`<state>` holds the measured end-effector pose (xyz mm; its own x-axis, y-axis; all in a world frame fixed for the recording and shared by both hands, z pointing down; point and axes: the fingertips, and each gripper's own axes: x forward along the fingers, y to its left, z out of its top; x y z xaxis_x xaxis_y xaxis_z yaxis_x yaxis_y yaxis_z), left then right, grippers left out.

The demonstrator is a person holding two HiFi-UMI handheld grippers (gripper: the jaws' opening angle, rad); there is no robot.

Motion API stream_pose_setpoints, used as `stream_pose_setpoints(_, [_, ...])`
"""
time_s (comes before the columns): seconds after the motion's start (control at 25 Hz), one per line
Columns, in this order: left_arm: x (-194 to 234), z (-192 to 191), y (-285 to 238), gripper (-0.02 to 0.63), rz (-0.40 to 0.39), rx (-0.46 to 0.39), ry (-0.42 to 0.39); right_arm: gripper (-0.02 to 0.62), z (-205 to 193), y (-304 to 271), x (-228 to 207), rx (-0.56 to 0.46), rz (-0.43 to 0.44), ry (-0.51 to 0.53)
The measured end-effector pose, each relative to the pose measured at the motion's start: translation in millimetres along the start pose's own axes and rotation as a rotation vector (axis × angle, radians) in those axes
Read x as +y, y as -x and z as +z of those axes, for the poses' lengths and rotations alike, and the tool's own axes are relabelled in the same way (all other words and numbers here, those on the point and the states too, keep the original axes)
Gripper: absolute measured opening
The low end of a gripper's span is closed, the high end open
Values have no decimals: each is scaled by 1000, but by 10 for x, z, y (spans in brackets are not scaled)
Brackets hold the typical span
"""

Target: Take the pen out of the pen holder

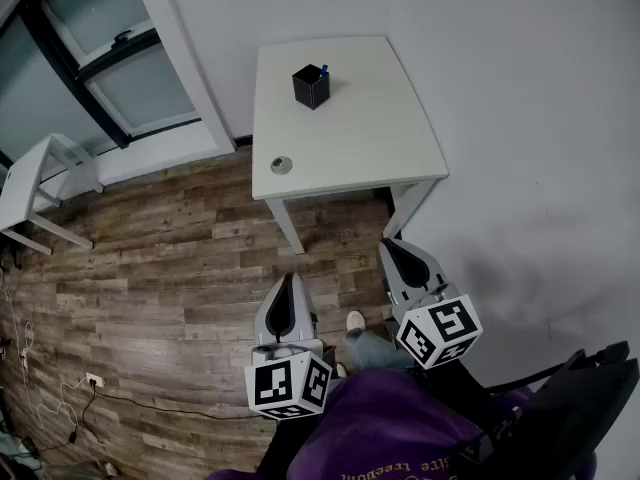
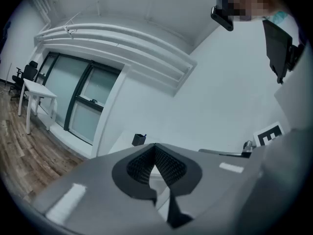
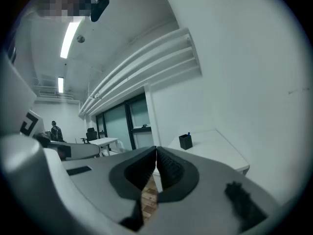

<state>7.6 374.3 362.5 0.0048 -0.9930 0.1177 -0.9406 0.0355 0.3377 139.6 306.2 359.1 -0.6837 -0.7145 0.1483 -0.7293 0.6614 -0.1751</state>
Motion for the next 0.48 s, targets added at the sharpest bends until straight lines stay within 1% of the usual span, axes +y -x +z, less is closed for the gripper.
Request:
stream_pose_setpoints(0.2, [-100, 50, -361, 7, 3, 1, 0, 11, 138, -227, -281, 0, 8, 5])
stream_pose_setpoints(0.48, [-222, 81, -737, 8, -2, 2, -6, 11, 250, -419, -612, -3, -6, 2])
